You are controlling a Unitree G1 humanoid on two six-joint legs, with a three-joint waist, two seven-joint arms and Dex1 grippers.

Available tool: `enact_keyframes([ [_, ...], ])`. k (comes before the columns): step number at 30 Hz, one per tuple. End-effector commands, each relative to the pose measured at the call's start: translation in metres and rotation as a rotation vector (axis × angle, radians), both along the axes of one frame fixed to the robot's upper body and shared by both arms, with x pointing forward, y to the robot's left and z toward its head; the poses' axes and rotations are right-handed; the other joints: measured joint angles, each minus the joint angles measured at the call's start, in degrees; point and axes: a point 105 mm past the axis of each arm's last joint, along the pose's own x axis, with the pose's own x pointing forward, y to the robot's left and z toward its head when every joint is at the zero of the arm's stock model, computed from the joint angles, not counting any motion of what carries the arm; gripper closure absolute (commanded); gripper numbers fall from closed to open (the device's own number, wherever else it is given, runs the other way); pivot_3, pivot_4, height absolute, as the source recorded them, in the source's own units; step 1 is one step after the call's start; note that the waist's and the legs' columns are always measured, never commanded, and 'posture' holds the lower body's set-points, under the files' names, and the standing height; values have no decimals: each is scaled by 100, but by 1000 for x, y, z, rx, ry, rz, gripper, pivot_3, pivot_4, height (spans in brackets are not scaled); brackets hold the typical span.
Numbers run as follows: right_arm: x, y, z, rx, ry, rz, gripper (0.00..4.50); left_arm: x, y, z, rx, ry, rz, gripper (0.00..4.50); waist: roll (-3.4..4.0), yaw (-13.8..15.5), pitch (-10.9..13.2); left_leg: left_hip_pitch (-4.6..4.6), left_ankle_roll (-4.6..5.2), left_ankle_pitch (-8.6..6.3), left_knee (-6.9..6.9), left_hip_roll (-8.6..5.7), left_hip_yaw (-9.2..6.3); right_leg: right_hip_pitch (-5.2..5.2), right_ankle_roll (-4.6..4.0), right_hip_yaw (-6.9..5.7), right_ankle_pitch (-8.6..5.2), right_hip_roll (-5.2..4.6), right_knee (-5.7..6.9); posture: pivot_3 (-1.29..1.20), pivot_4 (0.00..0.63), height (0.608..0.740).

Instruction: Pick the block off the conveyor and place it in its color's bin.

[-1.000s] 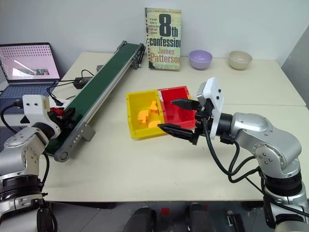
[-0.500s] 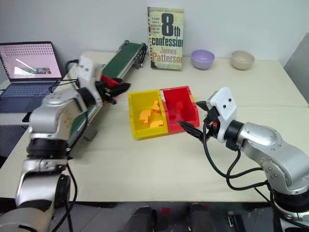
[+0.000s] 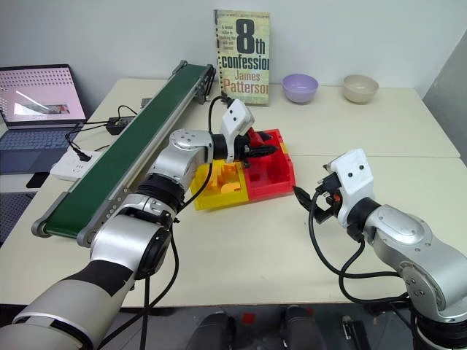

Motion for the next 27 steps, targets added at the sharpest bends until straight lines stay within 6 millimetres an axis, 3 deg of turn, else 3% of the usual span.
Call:
enact_keyframes([
  [1, -7, -7, 13, -3, -64, -43, 0, 5, -7, 22, -27, -75, 14, 2119, 0, 7, 0, -1, 0, 0, 0, 0, 0, 0, 0, 0, 0, 0, 0, 0, 150, 740],
  [8, -6, -7, 13, -4, -61, -49, 0, 10, -2, 26, -47, -89, 47, 742, 0, -5, 0, 3, 0, 0, 0, -3, 6, 0, 0, 4, 0, -5, -4, 0, 150, 740],
  [11, -3, -5, 14, -7, -61, -29, 0, 14, 10, 34, -61, -102, 83, 55, 0, -5, 0, 2, 0, 0, 1, -3, 8, 0, 0, 3, 0, -6, -2, 0, 150, 740],
  [18, -4, 3, 15, -59, -31, 116, 0, 7, 63, 30, 35, -68, 47, 55, 1, -28, 1, 4, 0, 0, 0, 1, 5, -1, -6, 2, 3, 1, 4, 0, 150, 740],
  [23, -8, 4, 17, -140, 39, 356, 0, -46, 142, 21, 190, 19, -33, 55, 11, -179, 6, 21, 0, 0, -11, 13, 1, -1, -29, 12, 10, 6, 9, 0, 150, 740],
  [27, -2, -5, 16, -172, 63, 402, 0, -75, 161, 22, 207, 71, 13, 55, 12, -166, 7, 14, 0, 0, -8, 40, -15, -6, -31, 11, 9, -4, 17, 0, 150, 740],
])
